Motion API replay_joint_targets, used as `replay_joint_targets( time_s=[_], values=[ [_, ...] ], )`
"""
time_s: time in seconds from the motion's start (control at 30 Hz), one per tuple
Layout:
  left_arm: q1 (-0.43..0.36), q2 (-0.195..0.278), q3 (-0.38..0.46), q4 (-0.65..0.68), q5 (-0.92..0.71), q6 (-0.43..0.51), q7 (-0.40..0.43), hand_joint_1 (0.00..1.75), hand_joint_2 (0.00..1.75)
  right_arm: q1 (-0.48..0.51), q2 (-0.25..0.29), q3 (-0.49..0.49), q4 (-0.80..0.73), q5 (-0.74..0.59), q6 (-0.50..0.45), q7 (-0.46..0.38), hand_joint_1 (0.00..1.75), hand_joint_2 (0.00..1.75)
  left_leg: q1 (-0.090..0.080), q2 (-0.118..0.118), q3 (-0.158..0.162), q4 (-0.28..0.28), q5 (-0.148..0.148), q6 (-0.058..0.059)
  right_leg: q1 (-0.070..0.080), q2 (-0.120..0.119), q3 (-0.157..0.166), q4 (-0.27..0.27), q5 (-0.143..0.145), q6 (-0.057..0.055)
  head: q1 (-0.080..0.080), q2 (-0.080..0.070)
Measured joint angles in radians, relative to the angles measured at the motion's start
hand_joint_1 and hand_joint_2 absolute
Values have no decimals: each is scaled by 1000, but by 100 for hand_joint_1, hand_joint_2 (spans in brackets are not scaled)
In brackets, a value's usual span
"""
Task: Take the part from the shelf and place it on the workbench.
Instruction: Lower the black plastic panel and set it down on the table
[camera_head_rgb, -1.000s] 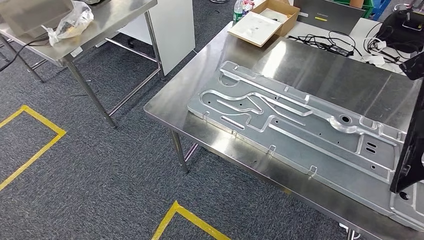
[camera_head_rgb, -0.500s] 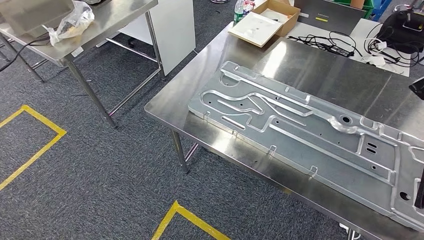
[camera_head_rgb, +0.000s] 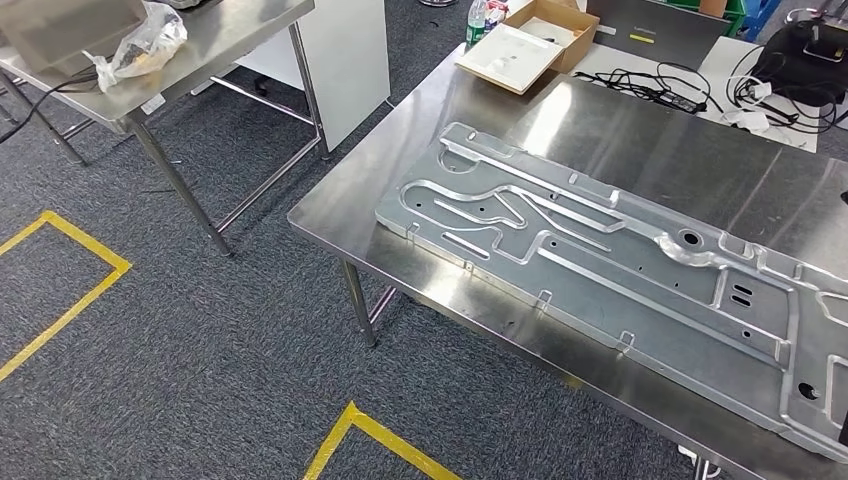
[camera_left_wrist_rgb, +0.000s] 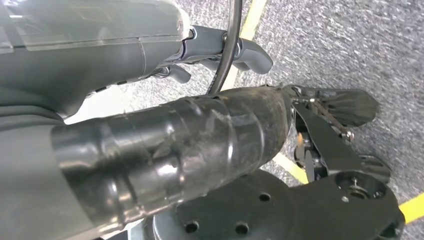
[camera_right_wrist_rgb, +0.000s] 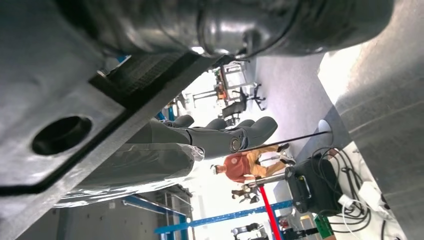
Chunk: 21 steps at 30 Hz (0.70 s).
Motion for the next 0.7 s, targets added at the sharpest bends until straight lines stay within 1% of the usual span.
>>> replay_joint_targets(
  time_s=[0.17,0.3,0.37,0.4,0.43,0.53,0.6,0.67,0.7],
  values=[
    [-1,0,0,0,-7,18,-3,0,0,21,-3,0,104,-38,-91,14,0,0,0,-1,0,0,0,0,0,-1,2,0,-1,1,0,0],
    [-1,0,1,0,-11,37,1,0,0,45,0,1,214,-86,-152,76,0,0,0,-2,0,0,-1,1,0,-2,2,0,-1,2,0,0],
    [-1,0,3,0,-14,41,-1,0,0,61,6,1,269,-133,-186,129,0,0,0,-2,-1,0,-1,2,-1,-1,3,0,-1,2,0,0],
    [-1,0,4,0,-15,42,-3,0,0,76,12,-2,299,-167,-212,175,0,0,0,-1,-1,0,-2,3,0,-1,4,-1,-2,3,0,0],
    [-2,0,4,0,-16,44,-7,0,0,97,21,-9,331,-210,-249,240,0,0,1,-1,-1,0,-3,3,0,-1,6,-1,-2,3,0,0],
    [-2,-1,7,0,-14,56,-19,0,0,184,64,-55,433,-340,-396,484,0,0,1,-1,2,0,-4,4,1,-1,11,-2,-3,5,0,0],
    [-2,-1,13,0,-9,68,-23,0,0,238,94,-101,484,-406,-507,625,0,0,1,-1,3,0,-4,5,1,-1,11,-2,-3,5,0,0],
    [-2,-2,21,0,-6,80,-26,0,0,284,120,-156,524,-462,-607,729,0,0,1,0,3,0,-4,5,1,0,11,-2,-3,5,0,0],
    [-2,-3,23,0,-4,86,-26,0,0,303,130,-182,539,-483,-640,760,0,0,1,-1,4,0,-4,5,1,-1,11,-2,-3,5,0,0]
  ],
)
